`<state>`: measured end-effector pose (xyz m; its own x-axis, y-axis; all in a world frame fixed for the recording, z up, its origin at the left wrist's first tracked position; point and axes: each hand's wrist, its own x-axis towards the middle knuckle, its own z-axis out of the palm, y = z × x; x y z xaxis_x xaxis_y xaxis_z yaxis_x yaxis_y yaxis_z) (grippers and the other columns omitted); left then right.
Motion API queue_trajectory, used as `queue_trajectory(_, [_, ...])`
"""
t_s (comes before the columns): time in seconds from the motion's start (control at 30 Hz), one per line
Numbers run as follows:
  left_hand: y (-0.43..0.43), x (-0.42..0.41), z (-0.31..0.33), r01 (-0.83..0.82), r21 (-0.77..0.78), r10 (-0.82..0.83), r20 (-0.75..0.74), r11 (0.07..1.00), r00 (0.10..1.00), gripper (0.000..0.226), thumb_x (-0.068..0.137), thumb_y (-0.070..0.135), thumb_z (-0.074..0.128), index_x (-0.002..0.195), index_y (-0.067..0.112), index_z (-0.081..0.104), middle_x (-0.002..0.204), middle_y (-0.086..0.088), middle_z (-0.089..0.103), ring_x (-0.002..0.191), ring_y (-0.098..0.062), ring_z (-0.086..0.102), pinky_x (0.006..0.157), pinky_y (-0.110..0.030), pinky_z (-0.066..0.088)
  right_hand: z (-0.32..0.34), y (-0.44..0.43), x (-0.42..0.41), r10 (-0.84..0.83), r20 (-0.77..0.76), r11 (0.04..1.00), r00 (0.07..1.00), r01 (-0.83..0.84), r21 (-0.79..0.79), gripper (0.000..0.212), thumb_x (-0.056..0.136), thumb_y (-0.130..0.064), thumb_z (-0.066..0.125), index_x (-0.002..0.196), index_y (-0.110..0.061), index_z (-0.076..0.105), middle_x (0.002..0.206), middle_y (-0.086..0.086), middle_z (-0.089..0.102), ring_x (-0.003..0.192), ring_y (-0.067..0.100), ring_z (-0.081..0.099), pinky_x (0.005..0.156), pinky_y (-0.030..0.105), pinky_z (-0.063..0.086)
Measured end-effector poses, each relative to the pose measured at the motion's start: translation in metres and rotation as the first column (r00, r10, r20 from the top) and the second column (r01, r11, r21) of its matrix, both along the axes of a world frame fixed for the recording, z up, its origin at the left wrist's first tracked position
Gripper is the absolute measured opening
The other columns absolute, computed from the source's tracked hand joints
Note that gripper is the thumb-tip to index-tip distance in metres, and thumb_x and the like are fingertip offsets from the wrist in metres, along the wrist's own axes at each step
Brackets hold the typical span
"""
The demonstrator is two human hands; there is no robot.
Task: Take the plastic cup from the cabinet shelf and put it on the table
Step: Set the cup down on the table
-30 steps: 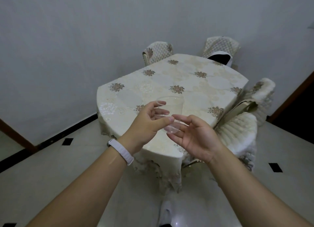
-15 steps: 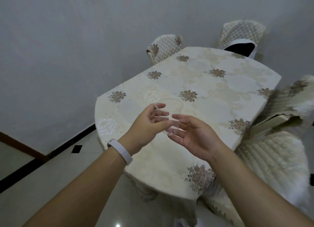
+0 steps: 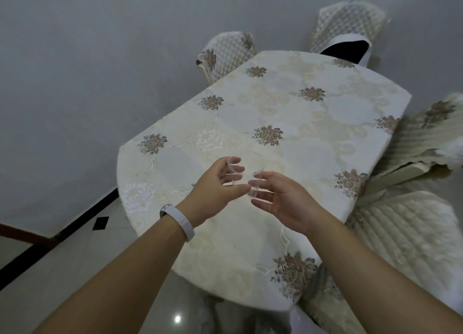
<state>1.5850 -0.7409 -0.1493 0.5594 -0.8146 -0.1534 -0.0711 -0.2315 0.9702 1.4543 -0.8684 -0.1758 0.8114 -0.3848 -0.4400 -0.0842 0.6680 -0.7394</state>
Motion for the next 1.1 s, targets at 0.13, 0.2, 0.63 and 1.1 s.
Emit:
queue_trajectory(0.13, [-0.008, 0.015, -0.027, 0.064, 0.012, -0.063, -0.038, 0.998, 0.997, 0.053, 0.073, 0.016, 0.075, 0.12, 0.026, 0.052, 0.122, -0.002, 0.062, 0.114, -0.018, 0.06, 0.092, -0.032, 0.052, -0.022, 0.0, 0.008, -0.033, -0.066, 0.999, 0.997, 0.033, -0.013, 0.022, 0.089, -0.007, 0.058, 0.11, -0.009, 0.062, 0.11, 0.013, 0.064, 0.094, 0.028, 0.064, 0.089, 0.04, 0.052])
queue_trajectory(0.2, [-0.011, 0.023, -0.041, 0.099, 0.021, -0.098, -0.042, 0.995, 0.994, 0.052, 0.072, 0.018, 0.075, 0.117, 0.03, 0.052, 0.122, -0.001, 0.062, 0.114, -0.017, 0.06, 0.093, -0.033, 0.052, -0.032, 0.001, 0.013, -0.062, -0.117, 0.998, 0.991, 0.058, -0.036, 0.022, 0.088, -0.007, 0.06, 0.11, -0.01, 0.062, 0.108, 0.012, 0.064, 0.093, 0.027, 0.064, 0.088, 0.039, 0.052])
queue_trajectory(0.63, [-0.012, 0.056, -0.142, 0.295, 0.032, -0.293, -0.065, 0.955, 0.954, 0.055, 0.076, 0.005, 0.074, 0.11, 0.04, 0.048, 0.123, 0.015, 0.055, 0.123, 0.002, 0.048, 0.1, -0.025, 0.042, -0.101, 0.041, 0.033, -0.246, -0.386, 0.841, 0.889, -0.002, -0.541, 0.026, 0.082, -0.014, 0.059, 0.093, -0.038, 0.061, 0.098, -0.02, 0.067, 0.084, 0.009, 0.064, 0.076, 0.028, 0.048])
queue_trajectory(1.1, [-0.02, 0.043, -0.197, 0.399, 0.145, -0.405, 0.009, 0.905, 0.914, 0.053, 0.07, 0.021, 0.076, 0.112, 0.034, 0.047, 0.119, 0.012, 0.057, 0.118, -0.004, 0.054, 0.102, -0.038, 0.047, -0.16, 0.045, 0.015, -0.249, -0.507, 0.806, 0.825, -0.114, -0.58, 0.041, 0.08, -0.014, 0.061, 0.117, -0.029, 0.055, 0.107, -0.008, 0.067, 0.099, 0.008, 0.064, 0.08, 0.026, 0.051])
